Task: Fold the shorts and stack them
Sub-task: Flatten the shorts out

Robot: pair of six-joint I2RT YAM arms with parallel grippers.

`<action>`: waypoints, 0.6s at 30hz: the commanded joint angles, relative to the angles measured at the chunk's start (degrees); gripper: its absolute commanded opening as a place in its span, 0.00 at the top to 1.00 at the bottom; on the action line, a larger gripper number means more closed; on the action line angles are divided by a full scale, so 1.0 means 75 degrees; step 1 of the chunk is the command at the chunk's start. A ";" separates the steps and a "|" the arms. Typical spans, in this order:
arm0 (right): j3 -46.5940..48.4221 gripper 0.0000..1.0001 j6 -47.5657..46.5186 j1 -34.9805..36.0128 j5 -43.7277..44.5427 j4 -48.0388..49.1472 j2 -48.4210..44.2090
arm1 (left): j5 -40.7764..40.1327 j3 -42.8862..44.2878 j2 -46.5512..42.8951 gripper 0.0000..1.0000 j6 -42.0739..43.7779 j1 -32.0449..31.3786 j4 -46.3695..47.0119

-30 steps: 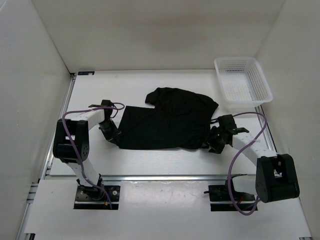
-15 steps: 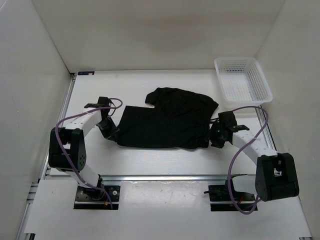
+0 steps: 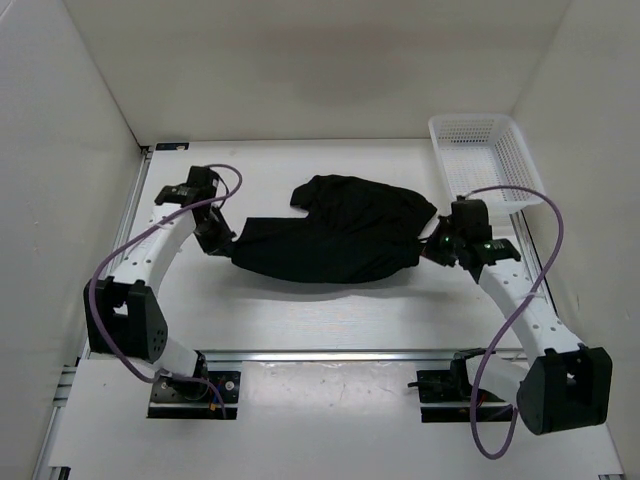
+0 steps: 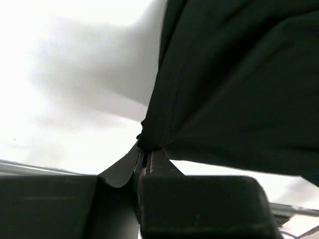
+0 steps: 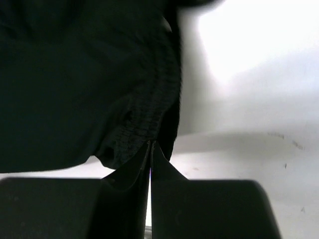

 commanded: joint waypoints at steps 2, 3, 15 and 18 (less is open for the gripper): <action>0.0960 1.00 -0.0290 0.0030 0.0363 -0.0343 0.0171 | -0.0455 0.1285 0.0133 0.90 0.0151 -0.0019 -0.0421; 0.1124 1.00 -0.0290 0.0030 0.0364 -0.0343 0.0521 | -0.0571 0.1545 0.0344 0.90 0.0151 -0.0019 -0.0538; 0.3983 1.00 -0.0900 -0.0122 0.1009 -0.0355 0.3954 | -0.0491 0.4955 0.3964 0.90 0.0654 0.0343 -0.0950; 0.4628 1.00 -0.0970 -0.0122 0.0926 -0.0425 0.4671 | -0.0011 0.5424 0.4632 0.57 0.0842 0.0449 -0.1077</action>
